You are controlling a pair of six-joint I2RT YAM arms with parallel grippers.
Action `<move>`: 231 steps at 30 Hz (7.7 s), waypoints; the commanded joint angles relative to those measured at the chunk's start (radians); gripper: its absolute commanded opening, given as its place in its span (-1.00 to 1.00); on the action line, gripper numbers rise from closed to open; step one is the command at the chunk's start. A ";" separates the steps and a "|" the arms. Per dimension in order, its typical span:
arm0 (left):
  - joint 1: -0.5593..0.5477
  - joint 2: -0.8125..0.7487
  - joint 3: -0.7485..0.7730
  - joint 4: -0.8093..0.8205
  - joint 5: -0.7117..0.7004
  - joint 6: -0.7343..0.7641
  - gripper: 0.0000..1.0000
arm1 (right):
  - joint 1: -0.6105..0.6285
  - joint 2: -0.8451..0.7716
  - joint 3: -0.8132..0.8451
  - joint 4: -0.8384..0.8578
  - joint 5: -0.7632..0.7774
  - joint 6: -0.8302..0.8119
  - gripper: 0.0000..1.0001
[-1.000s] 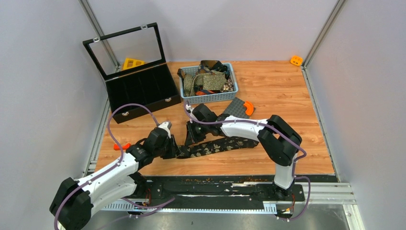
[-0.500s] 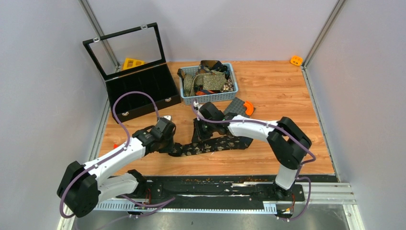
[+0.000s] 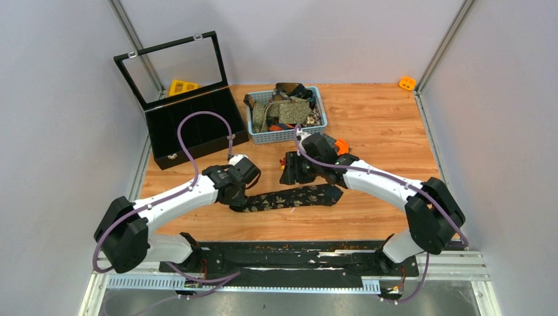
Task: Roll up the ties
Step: Roll the tie at the center of the board.
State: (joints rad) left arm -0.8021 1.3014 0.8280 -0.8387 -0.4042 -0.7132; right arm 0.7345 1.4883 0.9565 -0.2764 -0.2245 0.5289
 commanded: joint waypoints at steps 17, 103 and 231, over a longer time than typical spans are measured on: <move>-0.205 0.416 0.308 -0.278 -0.288 -0.161 -0.65 | -0.110 -0.277 -0.095 -0.069 0.125 -0.010 -0.04; 0.267 -0.391 -0.399 0.587 0.440 0.137 0.70 | 0.149 0.406 0.269 0.059 -0.165 0.058 -0.97; -0.360 0.592 0.387 -0.085 -0.294 -0.054 -0.27 | -0.089 -0.231 -0.092 -0.245 0.319 0.002 -0.98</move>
State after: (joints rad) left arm -1.1572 1.8954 1.1934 -1.0336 -0.8074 -0.7444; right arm 0.6510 1.2976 0.8642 -0.5240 0.0956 0.5507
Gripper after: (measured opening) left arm 0.332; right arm 0.014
